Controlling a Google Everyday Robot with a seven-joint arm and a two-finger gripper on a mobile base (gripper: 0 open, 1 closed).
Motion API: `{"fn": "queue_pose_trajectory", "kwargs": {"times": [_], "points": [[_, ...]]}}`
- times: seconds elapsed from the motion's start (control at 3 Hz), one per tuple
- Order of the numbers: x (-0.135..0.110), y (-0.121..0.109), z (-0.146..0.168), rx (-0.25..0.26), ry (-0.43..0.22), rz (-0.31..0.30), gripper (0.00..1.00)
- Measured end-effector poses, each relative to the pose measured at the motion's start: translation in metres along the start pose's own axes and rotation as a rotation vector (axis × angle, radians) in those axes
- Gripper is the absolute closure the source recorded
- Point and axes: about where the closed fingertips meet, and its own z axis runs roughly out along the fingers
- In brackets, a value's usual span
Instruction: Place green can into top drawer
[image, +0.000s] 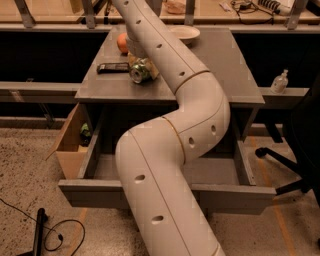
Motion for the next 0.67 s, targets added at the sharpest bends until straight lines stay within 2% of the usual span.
{"fn": "queue_pose_trajectory", "kwargs": {"times": [0.33,0.67], "points": [[0.0,0.0,-0.004,0.0,0.0,0.0,0.85],[0.001,0.022,-0.028,0.081,-0.068,0.002,1.0]]}}
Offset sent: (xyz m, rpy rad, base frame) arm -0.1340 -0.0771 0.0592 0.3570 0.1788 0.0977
